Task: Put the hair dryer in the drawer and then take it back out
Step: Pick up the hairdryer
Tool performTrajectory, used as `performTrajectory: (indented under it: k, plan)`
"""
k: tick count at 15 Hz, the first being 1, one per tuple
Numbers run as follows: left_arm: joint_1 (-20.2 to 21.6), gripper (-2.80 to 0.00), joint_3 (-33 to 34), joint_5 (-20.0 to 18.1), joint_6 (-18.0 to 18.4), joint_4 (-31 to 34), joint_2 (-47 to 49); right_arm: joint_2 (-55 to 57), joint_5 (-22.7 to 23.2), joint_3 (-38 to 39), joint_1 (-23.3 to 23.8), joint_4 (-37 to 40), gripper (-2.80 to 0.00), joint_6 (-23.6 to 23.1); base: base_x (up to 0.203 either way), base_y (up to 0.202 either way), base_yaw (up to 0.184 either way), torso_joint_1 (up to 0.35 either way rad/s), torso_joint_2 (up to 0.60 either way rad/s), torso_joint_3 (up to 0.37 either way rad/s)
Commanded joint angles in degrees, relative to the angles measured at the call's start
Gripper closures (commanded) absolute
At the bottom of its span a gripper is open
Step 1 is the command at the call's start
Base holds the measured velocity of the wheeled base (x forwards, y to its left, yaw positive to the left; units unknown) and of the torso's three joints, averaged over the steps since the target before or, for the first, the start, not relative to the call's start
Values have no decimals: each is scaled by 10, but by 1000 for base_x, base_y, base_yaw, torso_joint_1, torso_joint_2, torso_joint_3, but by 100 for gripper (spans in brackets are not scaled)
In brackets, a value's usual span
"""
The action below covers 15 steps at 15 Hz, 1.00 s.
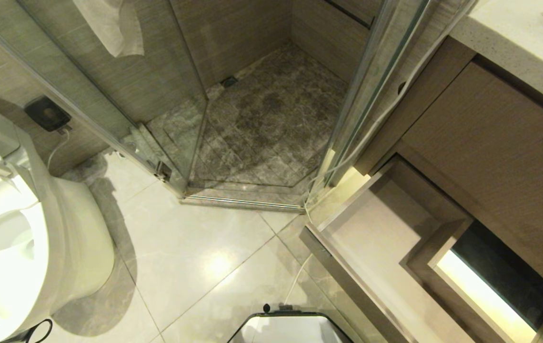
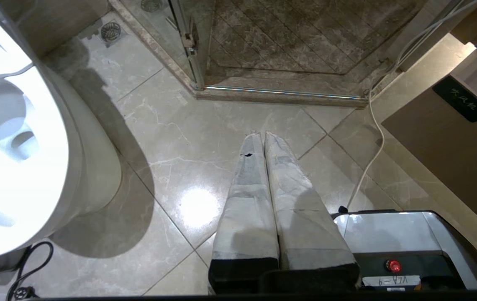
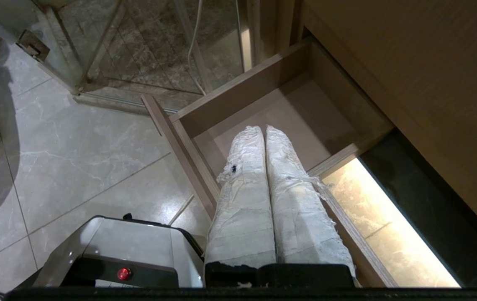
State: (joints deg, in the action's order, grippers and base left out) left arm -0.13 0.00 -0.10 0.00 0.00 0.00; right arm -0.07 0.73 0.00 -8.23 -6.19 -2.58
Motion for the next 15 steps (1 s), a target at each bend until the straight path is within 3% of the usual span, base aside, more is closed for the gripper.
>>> performTrajectory:
  k: [1, 4, 11, 15]
  plan:
    - [0, 0, 1, 0, 0, 0, 0, -22, 1, 23, 0, -1, 0, 1, 0, 0, 0, 0, 0, 0]
    - [0, 0, 1, 0, 0, 0, 0, -22, 0, 23, 0, -1, 0, 1, -1, 1, -24, 2, -2, -2]
    - [0, 0, 1, 0, 0, 0, 0, -22, 3, 23, 1, 0, 0, -3, -1, 8, -152, 2, 1, 2]
    - [0, 0, 1, 0, 0, 0, 0, -22, 1, 23, 0, -1, 0, 0, 0, 0, -15, -1, 2, 1]
